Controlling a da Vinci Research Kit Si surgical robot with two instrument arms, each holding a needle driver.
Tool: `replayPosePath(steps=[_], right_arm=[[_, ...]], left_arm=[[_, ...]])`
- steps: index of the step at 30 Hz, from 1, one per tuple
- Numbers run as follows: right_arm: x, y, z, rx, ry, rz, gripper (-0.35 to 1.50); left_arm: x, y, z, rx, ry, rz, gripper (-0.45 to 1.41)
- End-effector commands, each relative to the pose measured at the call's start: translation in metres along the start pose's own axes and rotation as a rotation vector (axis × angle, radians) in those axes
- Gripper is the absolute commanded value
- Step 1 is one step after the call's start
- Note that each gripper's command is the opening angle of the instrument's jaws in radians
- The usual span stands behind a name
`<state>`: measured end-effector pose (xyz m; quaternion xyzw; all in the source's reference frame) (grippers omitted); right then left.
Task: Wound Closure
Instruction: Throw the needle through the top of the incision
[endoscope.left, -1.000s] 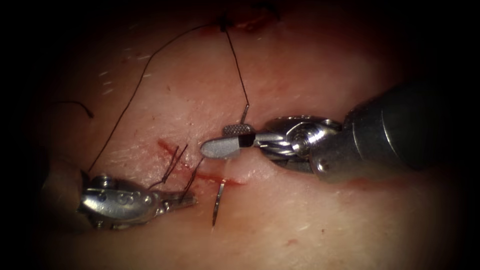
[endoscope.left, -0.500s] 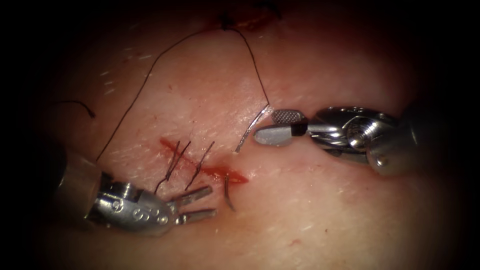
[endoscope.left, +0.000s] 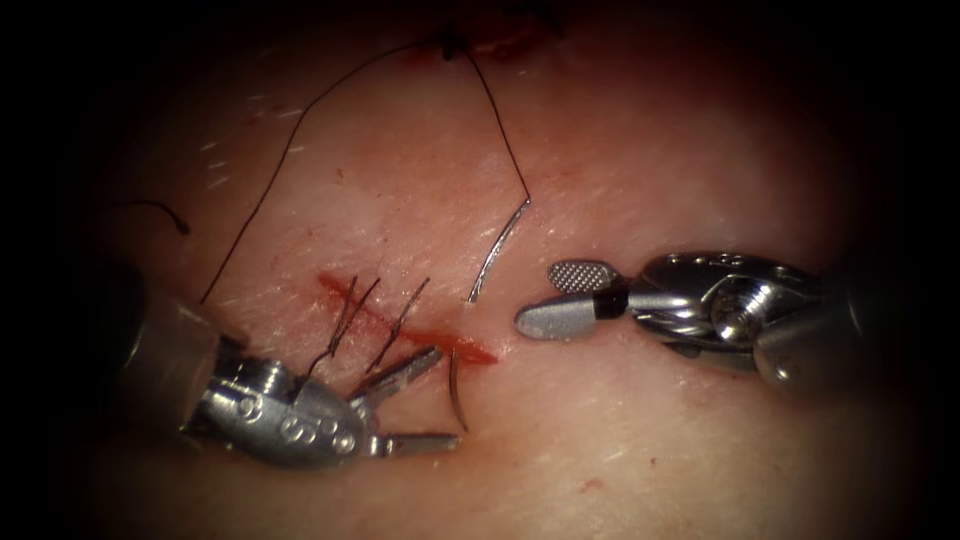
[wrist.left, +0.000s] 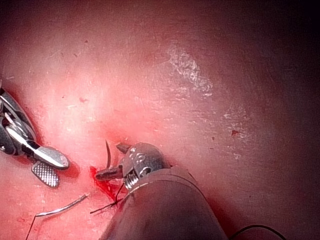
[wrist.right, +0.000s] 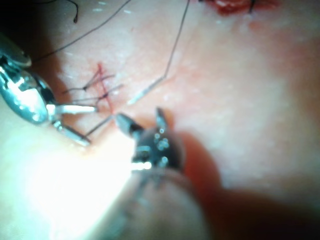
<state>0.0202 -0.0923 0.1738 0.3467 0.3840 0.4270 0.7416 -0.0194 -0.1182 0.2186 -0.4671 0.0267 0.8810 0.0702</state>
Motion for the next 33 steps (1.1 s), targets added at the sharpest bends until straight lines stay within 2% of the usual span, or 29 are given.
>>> replayPosePath(steps=[1,12,20,21,22,24,29,33], right_arm=[[-0.001,-0.0005,0.0011,0.001,0.001,0.001,1.31],[-0.001,-0.0004,0.0012,-0.002,0.007,0.0,1.31],[-0.001,-0.0003,0.0011,-0.007,0.011,0.0,1.31],[-0.001,-0.0003,0.0011,-0.007,0.011,0.0,1.31],[-0.001,-0.0003,0.0011,-0.009,0.012,0.0,1.31],[-0.001,-0.0002,0.0009,-0.013,0.016,0.0,1.31],[-0.0011,0.0003,0.0001,-0.019,0.021,-0.001,1.31],[-0.0011,0.0007,-0.0005,-0.028,0.028,-0.037,1.29]], left_arm=[[0.0008,0.0018,0.0008,-0.004,0.001,0.005,0.74],[0.0007,0.0013,0.0027,-0.027,-0.013,0.048,0.67],[-0.0003,0.0,0.0029,-0.087,-0.049,0.093,0.49],[-0.0004,-0.0001,0.003,-0.093,-0.052,0.094,0.44],[-0.0005,-0.0002,0.003,-0.1,-0.054,0.096,0.2],[-0.0006,-0.0002,0.0027,-0.109,-0.05,0.131,-0.45],[0.0002,0.0011,0.0014,-0.086,-0.074,0.136,-0.45],[0.0015,0.0022,0.0001,-0.17,-0.002,0.041,-0.45]])
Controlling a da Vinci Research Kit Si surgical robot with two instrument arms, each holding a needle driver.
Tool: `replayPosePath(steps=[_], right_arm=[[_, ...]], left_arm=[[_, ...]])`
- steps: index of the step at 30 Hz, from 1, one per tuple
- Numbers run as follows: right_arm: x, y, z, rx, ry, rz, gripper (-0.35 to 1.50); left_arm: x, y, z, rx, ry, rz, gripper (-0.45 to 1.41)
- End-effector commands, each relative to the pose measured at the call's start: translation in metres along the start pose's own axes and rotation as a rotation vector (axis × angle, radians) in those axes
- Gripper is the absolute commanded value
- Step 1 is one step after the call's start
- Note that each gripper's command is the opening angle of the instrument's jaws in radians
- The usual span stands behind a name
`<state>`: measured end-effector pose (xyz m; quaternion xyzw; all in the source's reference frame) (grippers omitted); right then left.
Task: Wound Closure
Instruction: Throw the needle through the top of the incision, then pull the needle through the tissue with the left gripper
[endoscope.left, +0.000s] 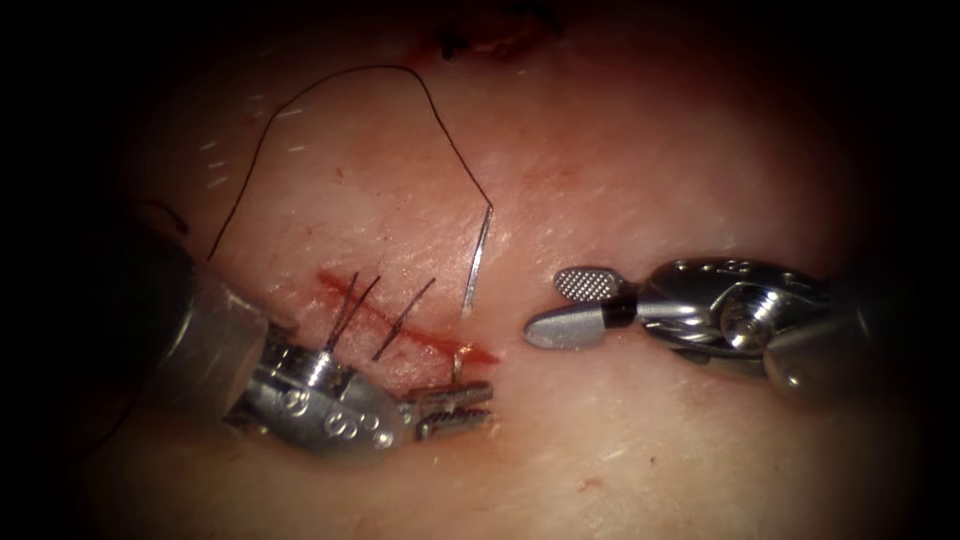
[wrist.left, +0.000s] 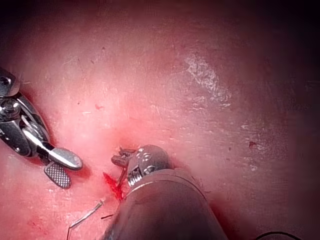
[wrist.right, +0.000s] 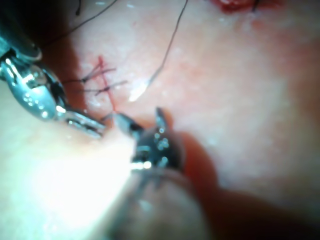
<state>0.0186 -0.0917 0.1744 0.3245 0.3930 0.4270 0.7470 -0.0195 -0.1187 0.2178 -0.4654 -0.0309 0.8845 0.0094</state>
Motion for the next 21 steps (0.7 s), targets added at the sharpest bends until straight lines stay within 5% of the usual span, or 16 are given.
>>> replayPosePath(steps=[1,4,7,10,18,21], right_arm=[[-0.0008,-0.0006,0.0006,-0.009,0.008,-0.067,1.31],[-0.0004,-0.0007,0.0004,-0.009,0.007,-0.063,1.26],[0.0005,-0.0009,-0.0002,0.082,-0.031,-0.061,1.01],[0.0013,-0.0014,-0.0009,0.127,-0.007,-0.066,1.03],[0.0017,-0.0041,-0.0025,0.076,0.081,-0.116,1.01],[0.0021,-0.0053,-0.0031,-0.022,0.141,-0.154,1.01]], left_arm=[[0.0019,0.0021,0.0001,-0.066,0.056,-0.054,-0.45],[0.0035,0.0023,-0.0011,-0.145,0.111,-0.114,-0.45],[0.005,0.0018,-0.0027,-0.214,0.164,-0.163,-0.45],[0.0066,0.0009,-0.0044,-0.249,0.241,-0.187,-0.45],[0.0113,-0.0008,-0.0086,-0.236,0.332,-0.211,-0.45],[0.0138,-0.0027,-0.0102,-0.147,0.335,-0.154,-0.45]])
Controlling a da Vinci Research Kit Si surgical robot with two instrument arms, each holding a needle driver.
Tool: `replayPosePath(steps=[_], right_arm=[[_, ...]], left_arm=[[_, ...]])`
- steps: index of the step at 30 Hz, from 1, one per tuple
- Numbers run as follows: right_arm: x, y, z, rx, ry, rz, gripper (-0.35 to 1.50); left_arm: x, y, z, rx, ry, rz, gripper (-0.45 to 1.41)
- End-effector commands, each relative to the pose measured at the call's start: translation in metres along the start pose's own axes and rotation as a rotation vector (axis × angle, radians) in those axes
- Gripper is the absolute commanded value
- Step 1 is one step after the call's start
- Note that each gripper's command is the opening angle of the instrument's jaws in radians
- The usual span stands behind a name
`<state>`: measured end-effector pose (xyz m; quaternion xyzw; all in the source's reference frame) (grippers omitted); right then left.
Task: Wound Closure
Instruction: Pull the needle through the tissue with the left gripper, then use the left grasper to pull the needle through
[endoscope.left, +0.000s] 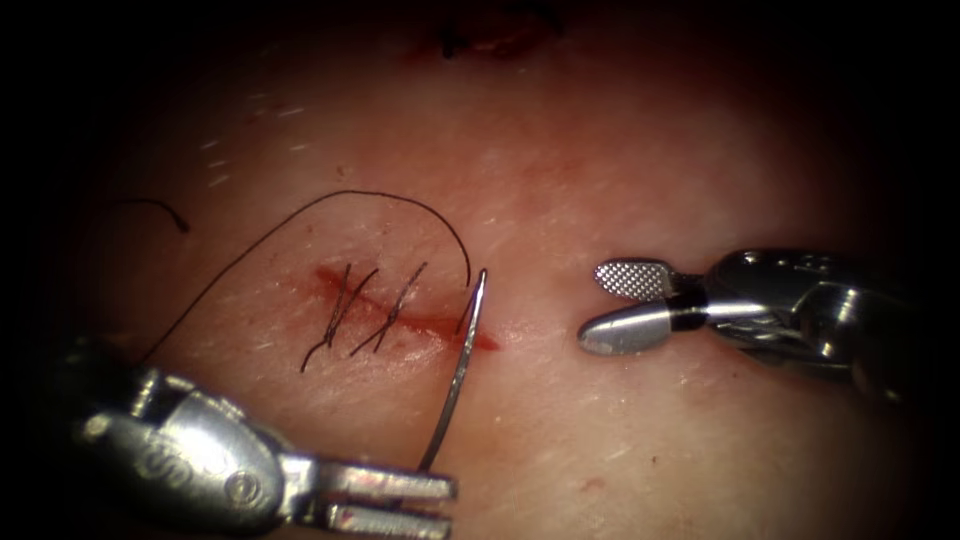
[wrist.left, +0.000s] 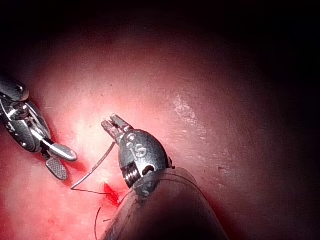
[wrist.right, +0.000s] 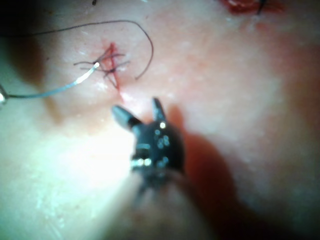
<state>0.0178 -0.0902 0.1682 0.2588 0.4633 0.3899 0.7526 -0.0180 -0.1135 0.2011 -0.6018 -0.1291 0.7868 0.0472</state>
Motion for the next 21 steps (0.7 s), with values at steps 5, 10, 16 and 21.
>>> replayPosePath(steps=[5,10,16,21], right_arm=[[0.0005,-0.0017,0.0002,-0.01,0.016,0.021,0.96],[0.0009,-0.0017,0.0,0.045,0.034,0.151,0.96],[0.0013,-0.002,-0.0002,0.052,0.042,0.18,1.04],[0.0013,-0.0024,-0.0004,0.15,0.0,0.173,0.72]], left_arm=[[0.003,-0.0027,-0.0008,0.195,-0.046,0.077,-0.45],[0.004,-0.0069,-0.0025,0.309,-0.07,0.128,-0.45],[0.0027,-0.0106,-0.0038,0.391,-0.111,0.16,-0.45],[-0.0003,-0.0079,-0.0024,0.393,-0.108,0.197,-0.45]])
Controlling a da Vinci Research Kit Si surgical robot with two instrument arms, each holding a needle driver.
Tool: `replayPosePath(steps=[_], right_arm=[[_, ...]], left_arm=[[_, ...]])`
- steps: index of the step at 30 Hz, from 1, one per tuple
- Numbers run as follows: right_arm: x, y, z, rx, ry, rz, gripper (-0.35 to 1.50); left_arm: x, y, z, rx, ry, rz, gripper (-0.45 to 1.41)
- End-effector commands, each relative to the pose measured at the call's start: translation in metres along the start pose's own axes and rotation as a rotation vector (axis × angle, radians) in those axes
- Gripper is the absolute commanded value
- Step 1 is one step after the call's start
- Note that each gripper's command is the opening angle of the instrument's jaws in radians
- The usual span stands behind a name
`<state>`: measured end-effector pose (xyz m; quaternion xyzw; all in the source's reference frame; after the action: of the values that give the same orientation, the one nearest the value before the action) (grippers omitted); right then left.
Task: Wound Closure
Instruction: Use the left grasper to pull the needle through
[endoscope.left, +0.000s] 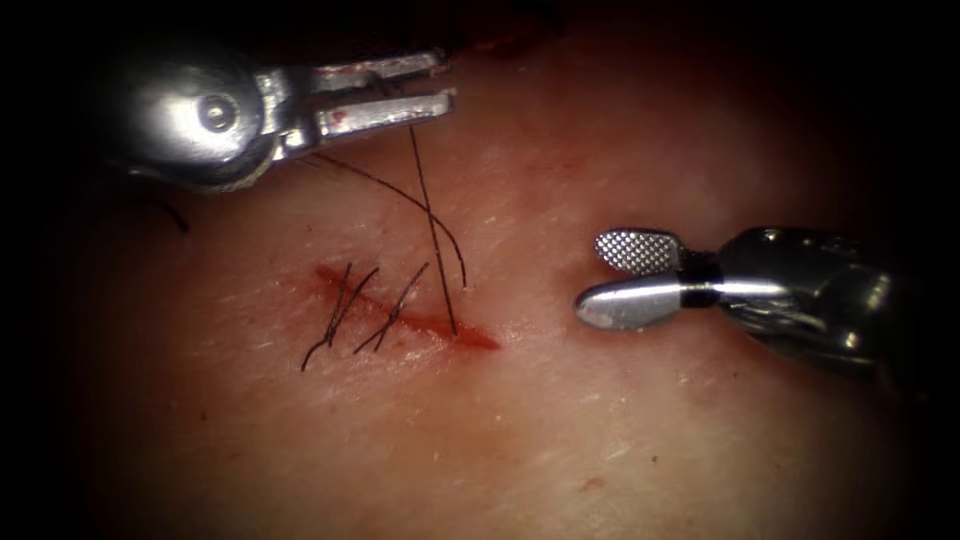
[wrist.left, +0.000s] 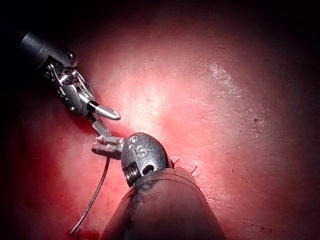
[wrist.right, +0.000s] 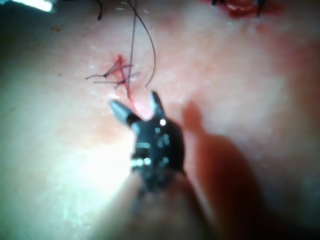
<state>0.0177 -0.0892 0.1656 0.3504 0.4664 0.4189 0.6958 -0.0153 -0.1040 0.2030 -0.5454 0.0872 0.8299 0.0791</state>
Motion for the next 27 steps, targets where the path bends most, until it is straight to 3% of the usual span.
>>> replayPosePath(steps=[1,6,12,18,27], right_arm=[[-0.001,-0.0008,0.0009,0.013,0.002,0.0,0.72],[-0.0002,-0.0007,0.0008,0.041,0.094,0.118,0.96],[0.0004,-0.0001,0.0014,0.032,0.111,0.246,1.04],[0.0003,0.0007,0.0028,-0.005,0.078,0.294,0.96],[-0.0013,0.0011,0.0069,-0.013,-0.024,0.301,0.92]], left_arm=[[0.0,0.0029,0.0005,-0.008,0.013,-0.012,-0.45],[-0.0031,0.01,0.0013,-0.032,0.045,-0.009,-0.45],[-0.0054,0.0153,0.0037,-0.072,0.042,-0.001,-0.45],[-0.0051,0.0161,0.0059,-0.092,0.022,0.01,-0.45],[-0.0049,0.0158,0.0054,-0.068,-0.005,0.089,-0.45]])
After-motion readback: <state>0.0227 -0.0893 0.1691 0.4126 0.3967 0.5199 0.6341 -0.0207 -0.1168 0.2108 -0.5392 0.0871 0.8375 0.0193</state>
